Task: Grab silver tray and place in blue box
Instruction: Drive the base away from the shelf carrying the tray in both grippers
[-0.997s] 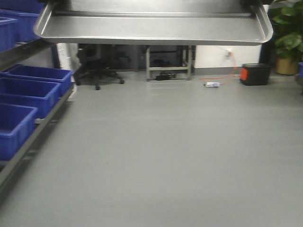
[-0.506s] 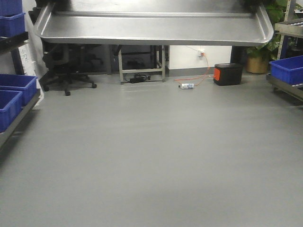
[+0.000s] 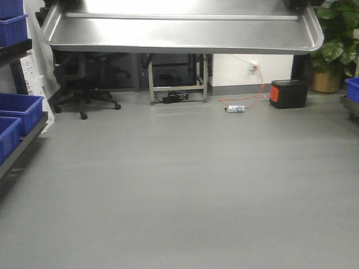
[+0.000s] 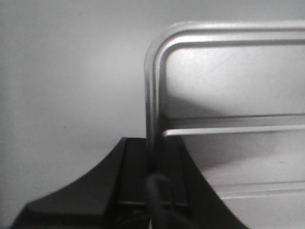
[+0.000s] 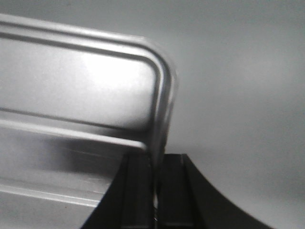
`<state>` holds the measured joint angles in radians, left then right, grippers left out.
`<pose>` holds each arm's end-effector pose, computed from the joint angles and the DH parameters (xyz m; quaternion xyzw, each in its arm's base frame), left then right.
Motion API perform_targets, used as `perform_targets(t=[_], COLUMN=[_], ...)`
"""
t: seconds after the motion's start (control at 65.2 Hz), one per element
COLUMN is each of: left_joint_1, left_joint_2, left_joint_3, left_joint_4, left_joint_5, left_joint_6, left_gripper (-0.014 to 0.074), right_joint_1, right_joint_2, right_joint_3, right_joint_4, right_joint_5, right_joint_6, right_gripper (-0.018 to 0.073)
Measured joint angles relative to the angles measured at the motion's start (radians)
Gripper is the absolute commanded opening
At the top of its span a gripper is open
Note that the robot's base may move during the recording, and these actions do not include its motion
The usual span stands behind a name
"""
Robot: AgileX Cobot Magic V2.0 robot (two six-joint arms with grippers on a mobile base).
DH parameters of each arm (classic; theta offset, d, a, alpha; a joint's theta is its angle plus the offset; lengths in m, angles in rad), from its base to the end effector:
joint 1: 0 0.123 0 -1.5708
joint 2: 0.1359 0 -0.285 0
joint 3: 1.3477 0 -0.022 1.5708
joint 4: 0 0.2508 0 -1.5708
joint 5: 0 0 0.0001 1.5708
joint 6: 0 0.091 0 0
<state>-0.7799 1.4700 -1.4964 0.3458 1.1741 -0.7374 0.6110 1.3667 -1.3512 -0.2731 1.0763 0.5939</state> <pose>0.2337 -0.1911 0.3836 0.0445 0.9525 -0.0474 0.2976 0.2398 0.1416 0.3734 -0.0367 0.9510 0.0471 0.3034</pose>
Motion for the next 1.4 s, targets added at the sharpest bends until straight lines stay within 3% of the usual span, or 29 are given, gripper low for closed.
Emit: perform_targets(t=[1.396], left_joint_1=[0.000], left_joint_2=[0.012], left_joint_3=[0.000], left_joint_4=[-0.001], left_joint_5=[0.000], left_joint_6=[0.000], left_gripper=[-0.0105], right_joint_1=[0.000], right_joint_2=[0.000], right_joint_3=[0.000], right_joint_4=[-0.002], right_joint_5=[0.000], right_joint_6=[0.000], right_gripper=[0.0058])
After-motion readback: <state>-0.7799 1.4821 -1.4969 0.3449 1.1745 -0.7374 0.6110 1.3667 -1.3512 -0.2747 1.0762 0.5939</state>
